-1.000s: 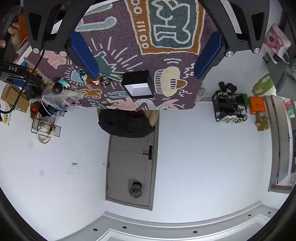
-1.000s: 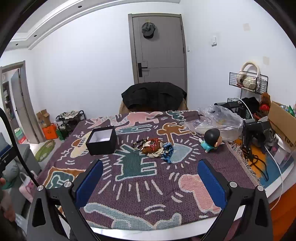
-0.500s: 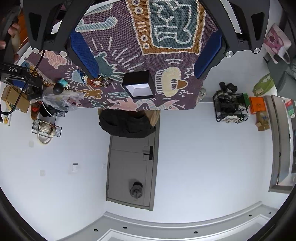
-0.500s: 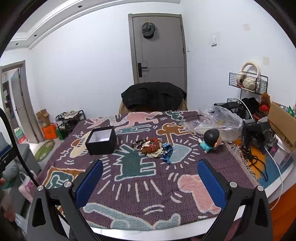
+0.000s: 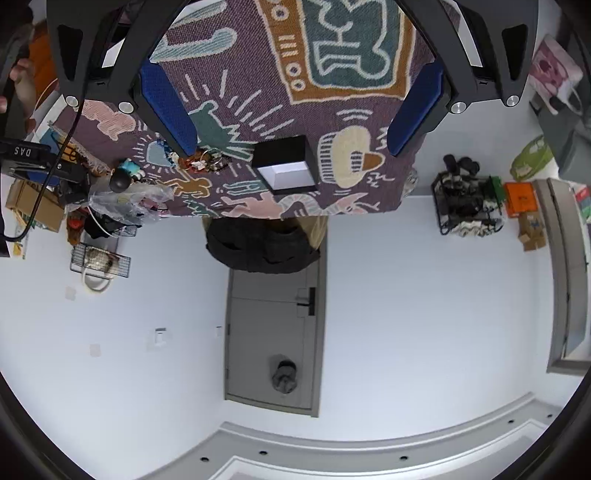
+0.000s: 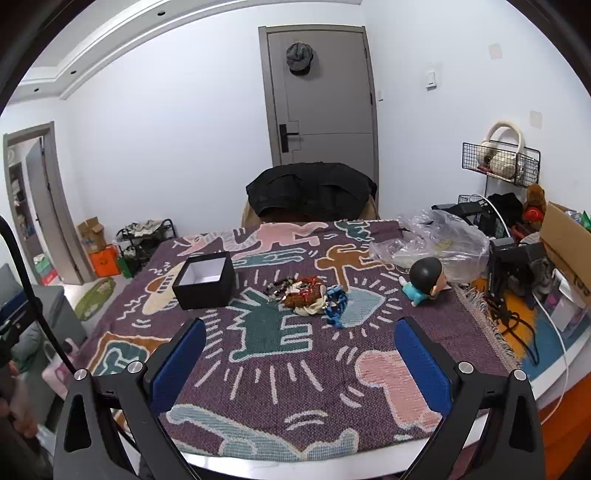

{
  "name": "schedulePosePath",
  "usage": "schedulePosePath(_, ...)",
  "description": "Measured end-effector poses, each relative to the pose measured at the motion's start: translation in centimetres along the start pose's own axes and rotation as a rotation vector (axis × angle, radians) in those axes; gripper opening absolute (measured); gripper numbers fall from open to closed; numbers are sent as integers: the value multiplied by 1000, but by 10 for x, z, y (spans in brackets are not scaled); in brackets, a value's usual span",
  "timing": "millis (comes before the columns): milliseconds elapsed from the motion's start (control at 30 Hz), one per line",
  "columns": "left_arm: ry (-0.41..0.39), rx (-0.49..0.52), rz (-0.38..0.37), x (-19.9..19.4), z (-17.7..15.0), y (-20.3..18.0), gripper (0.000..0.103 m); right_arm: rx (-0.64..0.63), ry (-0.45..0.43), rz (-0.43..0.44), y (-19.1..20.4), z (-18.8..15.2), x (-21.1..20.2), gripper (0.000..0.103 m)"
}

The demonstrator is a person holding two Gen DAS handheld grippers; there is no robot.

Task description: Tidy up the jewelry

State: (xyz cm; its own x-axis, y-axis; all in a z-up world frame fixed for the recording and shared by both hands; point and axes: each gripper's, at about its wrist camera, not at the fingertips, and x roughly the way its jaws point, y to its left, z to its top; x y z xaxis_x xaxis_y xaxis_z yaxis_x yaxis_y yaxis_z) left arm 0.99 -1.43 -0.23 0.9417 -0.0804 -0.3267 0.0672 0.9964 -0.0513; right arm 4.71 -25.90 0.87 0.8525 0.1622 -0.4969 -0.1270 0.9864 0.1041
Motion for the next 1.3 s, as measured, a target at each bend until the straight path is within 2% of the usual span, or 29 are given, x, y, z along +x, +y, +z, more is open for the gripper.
schedulePosePath(200,1,41,-62,19,6,-14,99,40,1,-6,-18,11,9,102)
schedulePosePath(300,12,64,-112,34,10,-24,96,73,10,11,-27,16,17,101)
schedulePosePath(333,16,81,-125,40,11,-29,92,83,15,13,-30,18,20,100)
schedulePosePath(433,45,97,-169,59,15,-41,81,126,45,18,-41,23,34,88)
schedulePosePath(667,92,98,-240,100,23,-58,76,235,104,25,-69,27,74,67)
schedulePosePath(833,145,105,-274,134,24,-73,74,304,147,23,-86,21,104,64)
schedulePosePath(900,167,105,-285,148,24,-77,69,340,174,33,-94,16,119,62)
schedulePosePath(967,198,104,-308,162,23,-82,60,370,199,45,-102,12,133,57)
schedulePosePath(1133,273,117,-345,200,18,-97,52,455,258,91,-119,2,170,49)
schedulePosePath(1300,332,123,-364,235,16,-106,41,502,285,103,-129,-6,197,47)
